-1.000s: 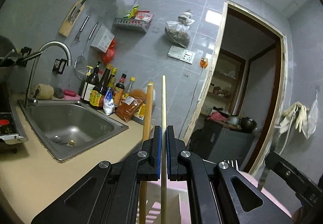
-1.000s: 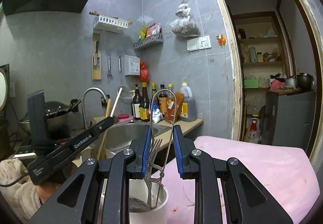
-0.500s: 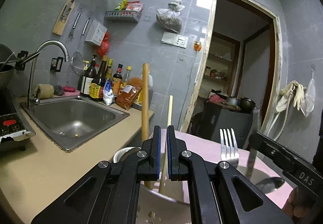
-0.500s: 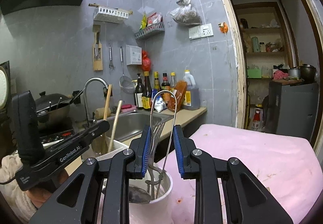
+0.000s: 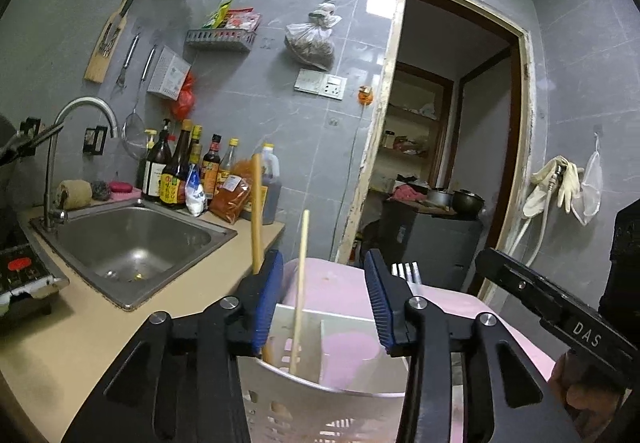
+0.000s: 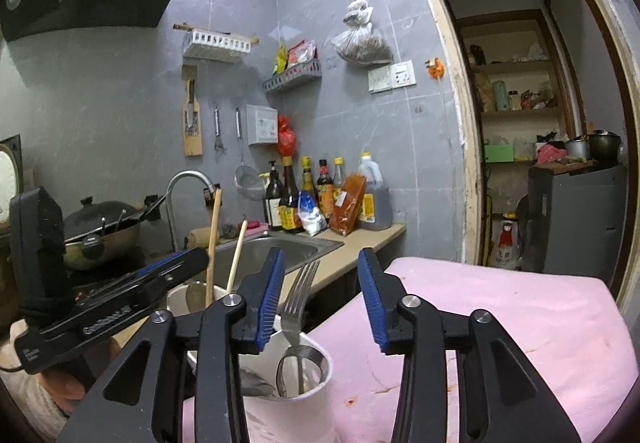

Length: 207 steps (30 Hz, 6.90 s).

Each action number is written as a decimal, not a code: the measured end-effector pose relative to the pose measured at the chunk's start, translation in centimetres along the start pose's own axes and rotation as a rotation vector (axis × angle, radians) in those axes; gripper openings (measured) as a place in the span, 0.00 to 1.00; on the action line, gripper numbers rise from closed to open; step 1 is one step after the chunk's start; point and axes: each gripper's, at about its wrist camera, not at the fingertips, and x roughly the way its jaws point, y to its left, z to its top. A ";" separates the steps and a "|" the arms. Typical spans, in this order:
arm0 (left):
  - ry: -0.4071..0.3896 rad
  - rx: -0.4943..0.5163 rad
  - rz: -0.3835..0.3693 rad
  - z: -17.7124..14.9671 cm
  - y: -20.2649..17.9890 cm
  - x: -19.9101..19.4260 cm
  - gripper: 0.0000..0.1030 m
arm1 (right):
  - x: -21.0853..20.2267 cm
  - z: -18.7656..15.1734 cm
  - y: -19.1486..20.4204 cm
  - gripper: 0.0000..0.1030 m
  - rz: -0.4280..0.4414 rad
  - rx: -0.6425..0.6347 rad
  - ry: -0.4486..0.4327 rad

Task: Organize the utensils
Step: 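Open both tools to release the tongs and chopstick into the caddy, then move both open tools back over the chopsticks on the table, then grasp a chopstick with the right tool while the left tool grasps another chopstick, then lift both chopsticks upright and lower them into the white caddy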

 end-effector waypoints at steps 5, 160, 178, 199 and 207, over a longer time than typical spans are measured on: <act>0.003 0.026 -0.014 0.9 -1.7 -0.8 0.65 | -2.5 0.7 -1.5 0.55 -0.073 0.019 -0.035; -0.054 -0.044 -0.268 5.6 -6.7 0.8 0.03 | -7.4 7.1 -3.2 0.05 0.084 0.093 -0.351; -0.149 -0.320 -0.024 5.2 5.8 2.4 0.03 | -0.8 4.9 -2.7 0.05 0.030 0.212 -0.444; -0.108 -0.301 0.039 1.4 5.3 3.1 0.03 | 1.0 2.7 -2.7 0.05 0.034 0.208 -0.361; -0.136 -0.239 0.077 1.0 4.8 2.3 0.03 | 1.4 2.4 -2.3 0.06 0.037 0.186 -0.338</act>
